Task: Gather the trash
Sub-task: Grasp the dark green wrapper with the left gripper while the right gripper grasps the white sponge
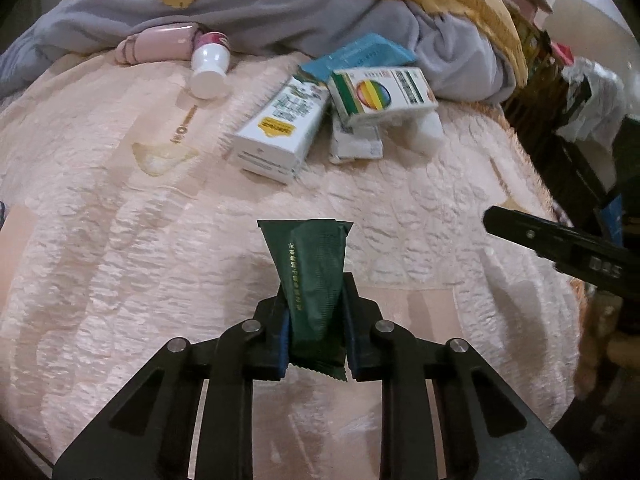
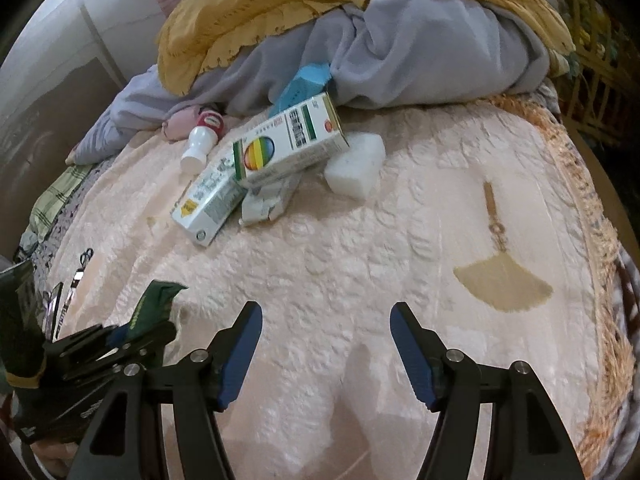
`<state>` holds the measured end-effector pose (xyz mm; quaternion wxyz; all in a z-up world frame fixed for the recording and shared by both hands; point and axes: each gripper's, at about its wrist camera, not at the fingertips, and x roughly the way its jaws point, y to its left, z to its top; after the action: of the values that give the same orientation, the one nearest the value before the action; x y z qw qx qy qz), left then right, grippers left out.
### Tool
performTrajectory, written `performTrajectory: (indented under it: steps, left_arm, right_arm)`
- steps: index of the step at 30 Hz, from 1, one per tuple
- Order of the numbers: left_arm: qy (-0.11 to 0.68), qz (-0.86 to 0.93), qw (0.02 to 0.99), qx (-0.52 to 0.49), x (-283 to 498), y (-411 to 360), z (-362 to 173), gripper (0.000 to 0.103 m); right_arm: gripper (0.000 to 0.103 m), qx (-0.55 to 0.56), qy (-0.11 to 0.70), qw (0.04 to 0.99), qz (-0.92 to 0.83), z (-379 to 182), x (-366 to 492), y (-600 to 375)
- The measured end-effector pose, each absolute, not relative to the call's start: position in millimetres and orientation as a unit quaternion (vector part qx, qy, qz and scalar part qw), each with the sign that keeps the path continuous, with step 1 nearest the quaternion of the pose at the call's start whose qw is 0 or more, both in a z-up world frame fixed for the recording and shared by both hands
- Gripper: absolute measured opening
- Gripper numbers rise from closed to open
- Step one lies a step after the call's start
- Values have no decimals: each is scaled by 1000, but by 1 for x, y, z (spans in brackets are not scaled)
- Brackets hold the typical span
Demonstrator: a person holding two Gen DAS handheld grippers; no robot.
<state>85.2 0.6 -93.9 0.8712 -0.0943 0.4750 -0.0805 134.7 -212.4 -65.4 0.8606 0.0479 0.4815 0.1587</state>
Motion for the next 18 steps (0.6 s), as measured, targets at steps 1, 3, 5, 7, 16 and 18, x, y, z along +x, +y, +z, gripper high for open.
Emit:
performTrajectory:
  steps: [1, 3, 5, 7, 16, 18]
  left_arm:
    - [475, -80, 871, -101, 85, 5, -93, 19]
    - [478, -81, 867, -116, 87, 14, -93, 19]
    - [479, -78, 866, -121, 89, 18, -94, 18]
    - [479, -75, 865, -124, 90, 22, -95, 18]
    - [485, -88, 857, -147, 94, 30, -100, 18]
    - [488, -93, 855, -150, 96, 30, -101, 18]
  right_arm:
    - [64, 48, 481, 861, 159, -66, 139, -211]
    - [64, 48, 477, 862, 162, -66, 148, -209]
    - [64, 49, 468, 867, 163, -65, 158, -205]
    - [64, 46, 462, 871, 161, -65, 167, -200]
    - [60, 46, 462, 877, 121, -80, 229, -192]
    - [43, 55, 463, 877, 114, -84, 242, -194]
